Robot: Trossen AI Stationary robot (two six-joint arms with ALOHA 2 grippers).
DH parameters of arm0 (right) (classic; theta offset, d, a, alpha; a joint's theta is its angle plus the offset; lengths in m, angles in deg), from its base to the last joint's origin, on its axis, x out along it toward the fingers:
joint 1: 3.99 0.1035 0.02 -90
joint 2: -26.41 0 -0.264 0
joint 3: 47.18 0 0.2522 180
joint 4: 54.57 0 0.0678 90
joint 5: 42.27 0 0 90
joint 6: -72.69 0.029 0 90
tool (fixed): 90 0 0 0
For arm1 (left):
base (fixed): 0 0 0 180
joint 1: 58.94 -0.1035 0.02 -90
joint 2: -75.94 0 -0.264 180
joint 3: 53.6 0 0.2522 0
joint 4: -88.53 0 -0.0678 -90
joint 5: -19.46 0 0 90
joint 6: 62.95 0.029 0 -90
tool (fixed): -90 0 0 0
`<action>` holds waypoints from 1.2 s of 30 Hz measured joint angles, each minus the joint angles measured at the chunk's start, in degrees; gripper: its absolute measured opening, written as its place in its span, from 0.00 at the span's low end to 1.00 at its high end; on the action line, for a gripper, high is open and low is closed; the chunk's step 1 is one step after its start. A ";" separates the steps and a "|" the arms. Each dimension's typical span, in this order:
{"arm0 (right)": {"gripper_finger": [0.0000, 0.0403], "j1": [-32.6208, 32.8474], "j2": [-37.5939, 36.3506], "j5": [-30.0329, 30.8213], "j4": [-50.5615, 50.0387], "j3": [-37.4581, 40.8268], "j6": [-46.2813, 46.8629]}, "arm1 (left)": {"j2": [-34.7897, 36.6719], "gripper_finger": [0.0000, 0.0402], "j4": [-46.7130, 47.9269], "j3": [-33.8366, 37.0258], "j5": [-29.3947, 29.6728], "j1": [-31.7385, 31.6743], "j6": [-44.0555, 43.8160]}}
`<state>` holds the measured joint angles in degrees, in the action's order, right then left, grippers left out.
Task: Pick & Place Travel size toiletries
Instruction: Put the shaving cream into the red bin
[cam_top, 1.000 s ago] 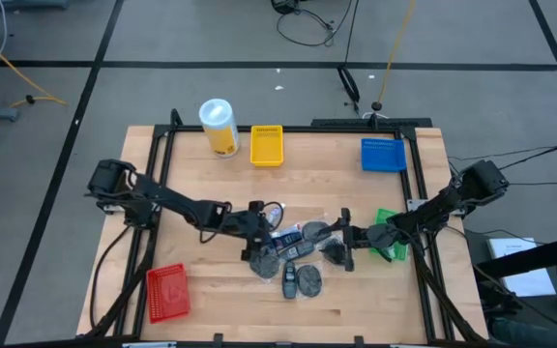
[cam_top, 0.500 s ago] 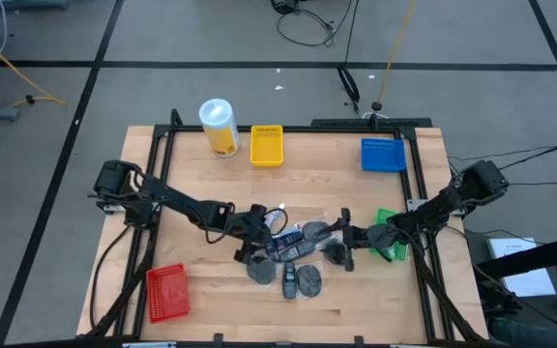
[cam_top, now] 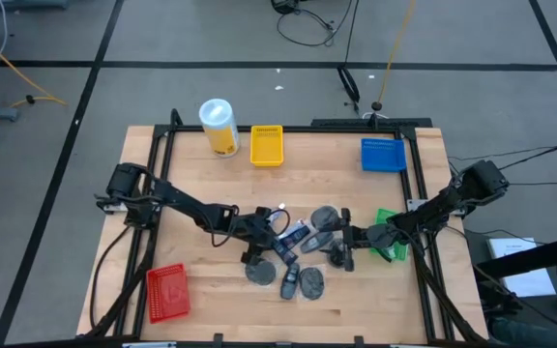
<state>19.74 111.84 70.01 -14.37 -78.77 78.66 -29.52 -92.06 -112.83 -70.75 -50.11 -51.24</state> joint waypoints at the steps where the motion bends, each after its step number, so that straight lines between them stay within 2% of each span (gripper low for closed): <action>1: 0.66 0.00 0.00 0.02 -0.06 0.00 0.01 | -0.01 0.58 0.03 0.00 0.00 -0.01 -0.78; 6: 0.66 0.00 0.00 0.04 0.01 0.00 0.00 | -0.07 0.57 0.44 0.00 -1.31 0.14 -1.79; 15: 0.66 -0.02 0.00 0.11 0.15 0.00 0.34 | 3.75 0.46 8.53 0.16 -1.27 0.30 -8.17; 19: 0.66 -0.02 0.00 0.11 0.15 0.00 0.35 | 5.11 0.45 4.31 0.15 -1.31 1.08 -6.28; 22: 0.66 -0.02 0.00 0.11 0.15 0.00 0.41 | 4.36 0.50 -0.13 0.15 -1.34 1.61 -3.69; 30: 0.66 -0.02 0.00 0.11 0.13 0.04 0.41 | 1.05 0.72 -8.27 0.13 -2.91 1.58 -1.44; 36: 0.66 -0.02 0.00 0.11 0.16 0.04 0.41 | -3.56 0.75 -12.05 0.11 -4.54 1.68 0.08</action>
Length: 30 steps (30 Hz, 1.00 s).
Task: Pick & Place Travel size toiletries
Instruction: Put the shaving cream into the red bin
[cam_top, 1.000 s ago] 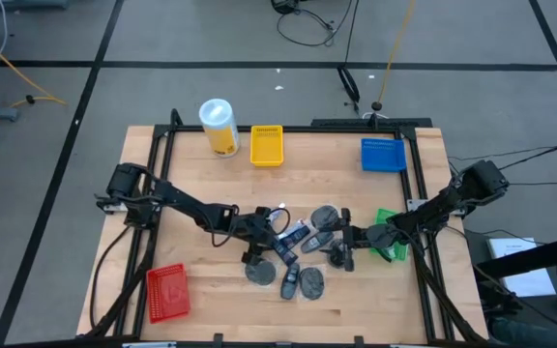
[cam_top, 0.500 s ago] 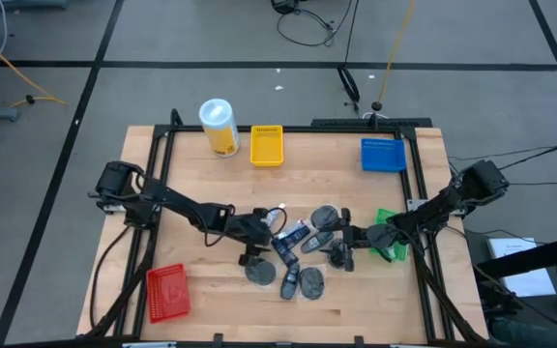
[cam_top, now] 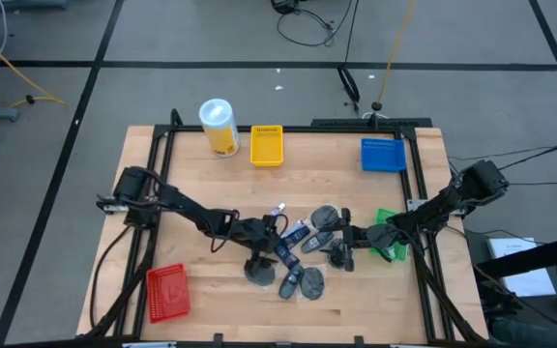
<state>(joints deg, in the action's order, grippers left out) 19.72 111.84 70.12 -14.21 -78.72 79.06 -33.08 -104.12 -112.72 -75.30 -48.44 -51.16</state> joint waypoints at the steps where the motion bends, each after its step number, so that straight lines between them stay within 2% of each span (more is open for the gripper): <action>1: 0.66 0.00 0.00 0.00 0.01 0.00 0.02 | -0.68 0.74 -0.84 0.00 0.02 0.00 0.01; 9: 0.66 0.00 0.00 0.00 -0.01 0.00 0.00 | -0.77 0.59 -1.28 -0.02 0.15 0.01 0.12; 16: 0.66 0.00 0.00 0.00 -0.09 0.00 0.00 | -0.02 0.38 -0.07 -0.02 0.17 0.05 0.06; 20: 0.66 0.00 0.00 0.00 -0.09 0.00 0.00 | 3.32 0.28 2.93 -0.02 0.31 0.54 -1.80; 23: 0.66 0.00 0.00 0.01 -0.13 0.00 0.00 | 8.07 0.28 7.36 -0.02 1.18 1.50 -4.05; 27: 0.66 0.00 0.00 0.00 0.15 0.00 0.00 | 16.23 0.32 14.48 -0.02 8.14 3.89 -7.42; 30: 0.66 0.00 0.00 0.00 0.19 0.00 0.00 | 23.69 0.36 19.84 -0.04 11.10 6.41 -10.33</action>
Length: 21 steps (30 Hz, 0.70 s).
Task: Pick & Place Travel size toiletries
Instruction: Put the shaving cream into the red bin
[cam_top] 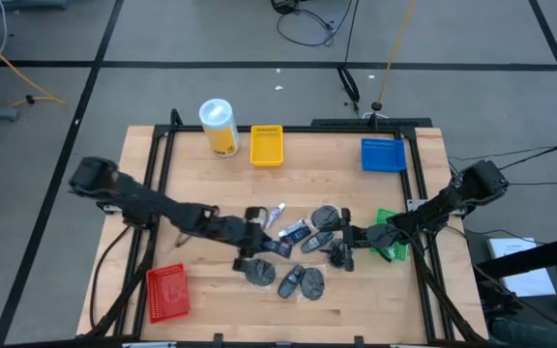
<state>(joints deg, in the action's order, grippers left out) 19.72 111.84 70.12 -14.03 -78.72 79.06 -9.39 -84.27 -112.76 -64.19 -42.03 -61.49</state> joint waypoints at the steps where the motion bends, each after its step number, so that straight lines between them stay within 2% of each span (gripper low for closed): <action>1: 0.66 0.00 0.00 0.00 -0.13 0.00 0.00 | 2.47 0.36 1.82 0.00 0.47 0.93 -2.02; 4: 0.66 0.00 0.00 0.00 -0.30 0.00 0.00 | 9.66 0.35 7.34 -0.50 1.22 4.29 -10.11; 8: 0.66 0.00 0.00 0.00 -0.25 0.00 0.00 | 16.56 0.30 22.51 -4.76 1.22 10.31 -25.79; 13: 0.66 0.00 0.00 -0.02 0.11 0.00 0.02 | 19.51 0.29 42.54 -9.90 -2.50 18.67 -56.73; 19: 0.66 0.00 0.00 -0.02 0.30 0.00 0.00 | 17.53 0.32 51.77 -9.20 -9.39 29.48 -96.81; 21: 0.66 0.00 0.00 -0.04 0.30 0.00 0.00 | 15.56 0.32 52.24 -8.79 -11.64 32.20 -105.53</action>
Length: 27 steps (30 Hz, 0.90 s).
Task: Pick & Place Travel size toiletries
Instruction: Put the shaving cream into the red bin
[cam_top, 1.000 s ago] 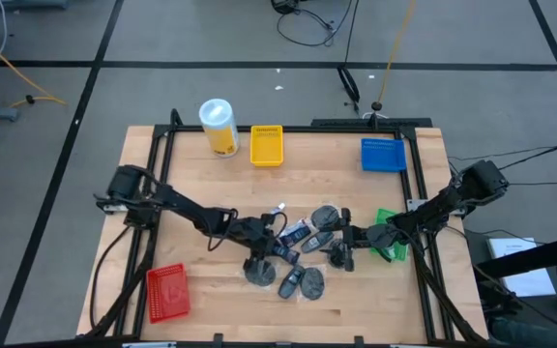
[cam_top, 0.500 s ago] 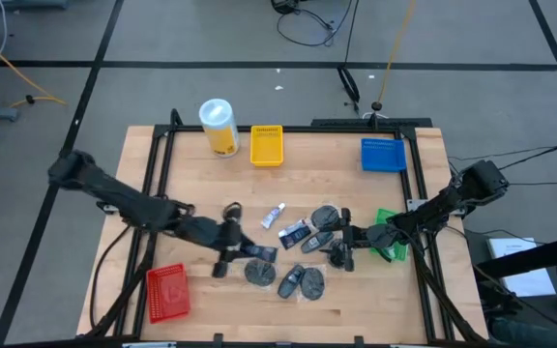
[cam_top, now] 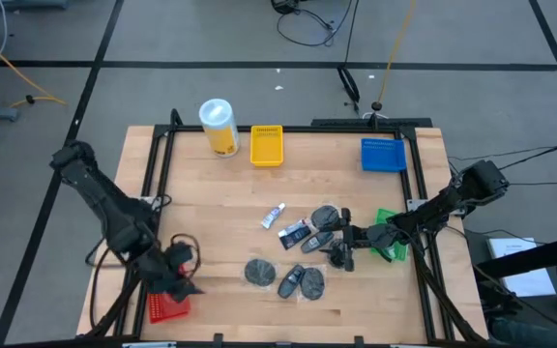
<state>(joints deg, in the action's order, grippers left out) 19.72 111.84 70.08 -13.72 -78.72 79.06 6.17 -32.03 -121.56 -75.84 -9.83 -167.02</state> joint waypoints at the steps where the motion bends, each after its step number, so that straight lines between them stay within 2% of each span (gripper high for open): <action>1: 0.66 0.00 0.00 0.02 -0.02 0.00 -0.01 | -1.14 0.31 0.49 0.01 -0.11 1.28 -2.87; 3: 0.66 0.00 0.00 0.00 0.00 0.00 -0.15 | -3.08 0.31 0.74 0.03 -0.72 3.44 -8.35; 6: 0.66 0.00 0.00 -0.03 0.00 0.00 -0.15 | -5.46 0.30 -0.61 0.03 -5.69 5.27 -13.26; 9: 0.66 0.00 0.00 -0.09 -0.02 0.00 0.40 | -5.87 0.30 -2.29 0.05 -9.36 5.83 -11.26; 12: 0.66 0.00 0.00 -0.11 -0.02 0.00 1.81 | -4.43 0.30 -2.90 0.05 -8.05 5.83 -7.90; 16: 0.66 0.00 0.00 -0.14 -0.04 0.00 4.96 | -1.72 0.30 -2.68 -0.01 -6.64 6.27 -8.28; 20: 0.66 0.06 0.00 -0.56 -0.47 0.00 7.89 | 2.09 0.30 3.75 -0.01 -6.24 7.79 -10.58; 27: 0.66 0.44 0.00 -6.04 -0.48 0.00 10.67 | 7.69 0.30 20.16 -0.01 -4.16 10.46 -23.41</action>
<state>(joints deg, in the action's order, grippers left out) 20.15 111.84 64.04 -14.20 -78.72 89.73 13.86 -11.87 -121.57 -80.00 0.63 -190.43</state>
